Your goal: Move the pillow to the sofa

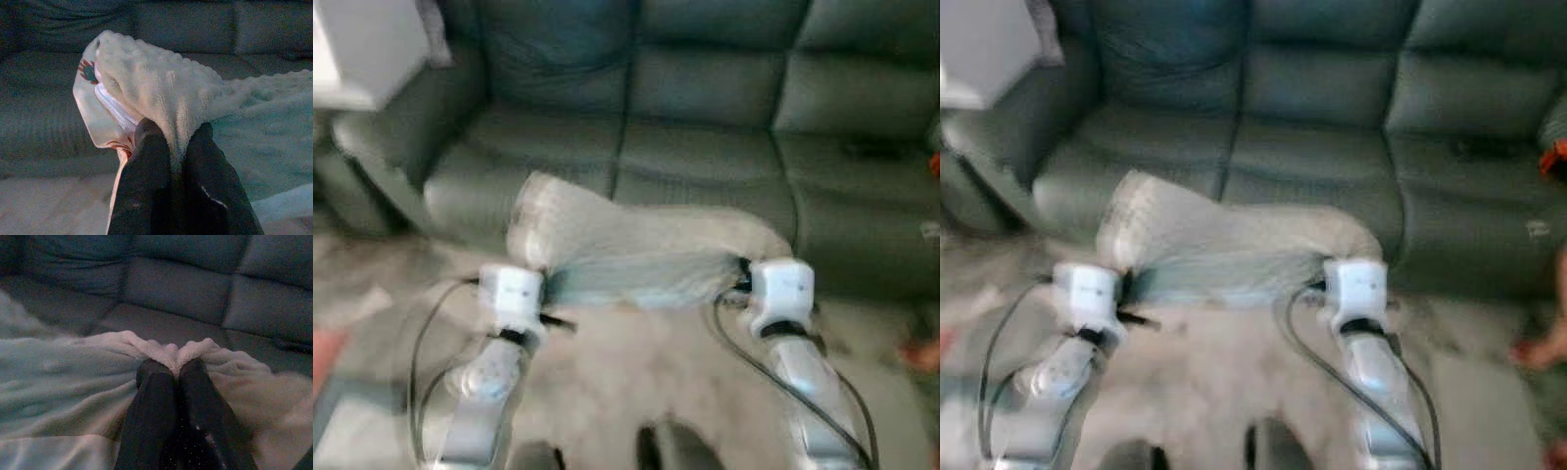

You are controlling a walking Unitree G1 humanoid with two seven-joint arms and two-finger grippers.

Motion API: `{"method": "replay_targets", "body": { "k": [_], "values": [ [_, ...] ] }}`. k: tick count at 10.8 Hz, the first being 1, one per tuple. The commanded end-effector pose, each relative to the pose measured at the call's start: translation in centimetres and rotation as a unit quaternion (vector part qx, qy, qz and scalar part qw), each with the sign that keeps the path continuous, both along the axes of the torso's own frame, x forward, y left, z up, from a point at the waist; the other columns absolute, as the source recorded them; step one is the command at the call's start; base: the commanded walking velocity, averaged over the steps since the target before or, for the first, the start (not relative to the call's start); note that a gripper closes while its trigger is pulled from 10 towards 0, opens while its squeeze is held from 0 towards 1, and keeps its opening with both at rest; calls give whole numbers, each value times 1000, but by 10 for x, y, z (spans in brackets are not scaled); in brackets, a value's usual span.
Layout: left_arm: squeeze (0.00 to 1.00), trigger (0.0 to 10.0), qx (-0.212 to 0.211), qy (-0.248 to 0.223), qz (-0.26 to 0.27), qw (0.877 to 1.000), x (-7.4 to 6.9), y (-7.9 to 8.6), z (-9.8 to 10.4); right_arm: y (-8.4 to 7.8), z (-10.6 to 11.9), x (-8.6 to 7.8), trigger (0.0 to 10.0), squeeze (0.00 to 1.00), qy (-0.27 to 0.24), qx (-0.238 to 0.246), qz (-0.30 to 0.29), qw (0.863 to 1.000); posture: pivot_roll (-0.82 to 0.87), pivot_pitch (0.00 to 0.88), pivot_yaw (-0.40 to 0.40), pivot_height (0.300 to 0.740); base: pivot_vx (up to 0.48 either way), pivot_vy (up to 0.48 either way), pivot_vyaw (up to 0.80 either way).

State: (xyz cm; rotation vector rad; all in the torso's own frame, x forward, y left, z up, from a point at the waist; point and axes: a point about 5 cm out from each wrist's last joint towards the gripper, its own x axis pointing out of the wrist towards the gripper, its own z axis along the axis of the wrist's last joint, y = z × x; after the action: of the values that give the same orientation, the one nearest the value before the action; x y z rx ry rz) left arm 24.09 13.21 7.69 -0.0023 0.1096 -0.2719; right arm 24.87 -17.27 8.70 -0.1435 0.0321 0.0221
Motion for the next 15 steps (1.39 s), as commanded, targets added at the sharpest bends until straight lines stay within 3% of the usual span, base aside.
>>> {"method": "replay_targets", "body": {
  "k": [1, 7, 13, 15],
  "values": [
    [0, 10000, 9, -7, 3, 1000, 2, 6, 3, 5, 2, 0, 10000, 0, -2, 10, 4, 1000, -48, 130, -46, 740, 0, 0, -800],
    [0, 10000, 1, -10, -3, 1000, 2, 3, 5, 5, 1, 1, 10000, 0, 2, 11, 8, 1000, -51, 130, -47, 740, 0, -70, -800],
    [0, 10000, 5, -12, -7, 1000, 3, 4, 6, 9, 1, 0, 10000, 0, -1, 16, 13, 1000, -46, 133, -42, 740, 0, -469, 0],
    [0, 10000, 29, -24, 8, 999, 5, 5, 7, 9, 1, 0, 10000, 0, 0, 17, 14, 1000, -44, 134, -42, 740, 0, 0, 0]
  ]
}}
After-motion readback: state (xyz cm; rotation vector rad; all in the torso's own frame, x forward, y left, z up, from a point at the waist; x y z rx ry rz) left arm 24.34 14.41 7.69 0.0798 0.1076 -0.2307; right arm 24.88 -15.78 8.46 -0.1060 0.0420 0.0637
